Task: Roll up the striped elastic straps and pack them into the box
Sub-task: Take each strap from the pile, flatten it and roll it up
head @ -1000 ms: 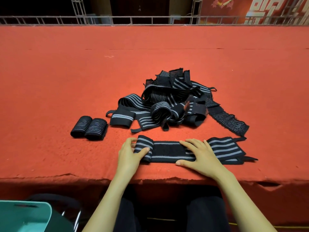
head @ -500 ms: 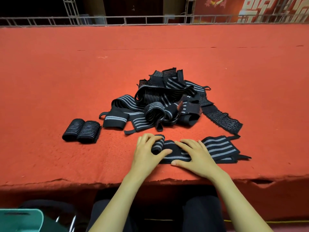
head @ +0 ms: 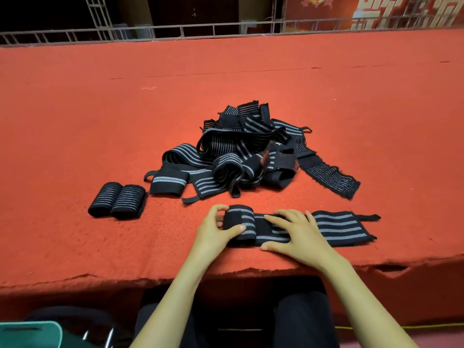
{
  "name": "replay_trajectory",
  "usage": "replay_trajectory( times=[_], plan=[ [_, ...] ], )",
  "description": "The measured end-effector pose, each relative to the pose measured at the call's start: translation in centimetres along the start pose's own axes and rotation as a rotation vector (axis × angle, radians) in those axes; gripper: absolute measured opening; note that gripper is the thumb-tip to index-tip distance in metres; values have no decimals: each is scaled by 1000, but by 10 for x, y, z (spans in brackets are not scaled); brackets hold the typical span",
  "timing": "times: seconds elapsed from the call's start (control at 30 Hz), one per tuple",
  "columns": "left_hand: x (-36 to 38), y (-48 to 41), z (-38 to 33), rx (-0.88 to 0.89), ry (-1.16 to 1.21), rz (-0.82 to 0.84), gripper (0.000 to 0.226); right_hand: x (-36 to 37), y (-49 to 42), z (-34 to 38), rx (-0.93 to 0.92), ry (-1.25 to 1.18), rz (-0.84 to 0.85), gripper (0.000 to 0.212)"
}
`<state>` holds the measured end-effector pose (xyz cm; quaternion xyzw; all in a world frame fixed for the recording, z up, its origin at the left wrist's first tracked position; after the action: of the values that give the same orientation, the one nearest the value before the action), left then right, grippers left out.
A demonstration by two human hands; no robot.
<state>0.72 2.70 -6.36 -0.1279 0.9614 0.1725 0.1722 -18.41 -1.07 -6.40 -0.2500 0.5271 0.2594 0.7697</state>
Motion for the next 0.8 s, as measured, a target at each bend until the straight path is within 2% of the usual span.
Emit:
replay_trajectory(
  times=[0.13,0.3,0.4,0.6,0.8],
  plan=[
    [6,0,-2,-35,-4,1,59,6,1,-4,7,-8,2,103],
    [3,15,-19,92,26,-144,56,7,-8,6,12,-51,50,91],
    [-26,19,-16,117,67,-248,55,14,-27,30,-22,-59,75,78],
    [-104,20,23,40,132,-448,50,37,-69,80,-138,-132,133,74],
    [-118,24,12,149,-94,-564,47,29,-65,62,-88,-153,90,75]
  ],
)
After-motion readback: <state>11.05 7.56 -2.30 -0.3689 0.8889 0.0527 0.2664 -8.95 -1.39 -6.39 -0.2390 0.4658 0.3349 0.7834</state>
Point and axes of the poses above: each hand's wrist, its own y-axis away from the middle knuckle, its own x-axis out of the palm, z = x × y, the point moved 10 cm from there along -y, towards the middle knuckle, and after that the axes turned 13 degrees about -x, right-handed, at the moved point
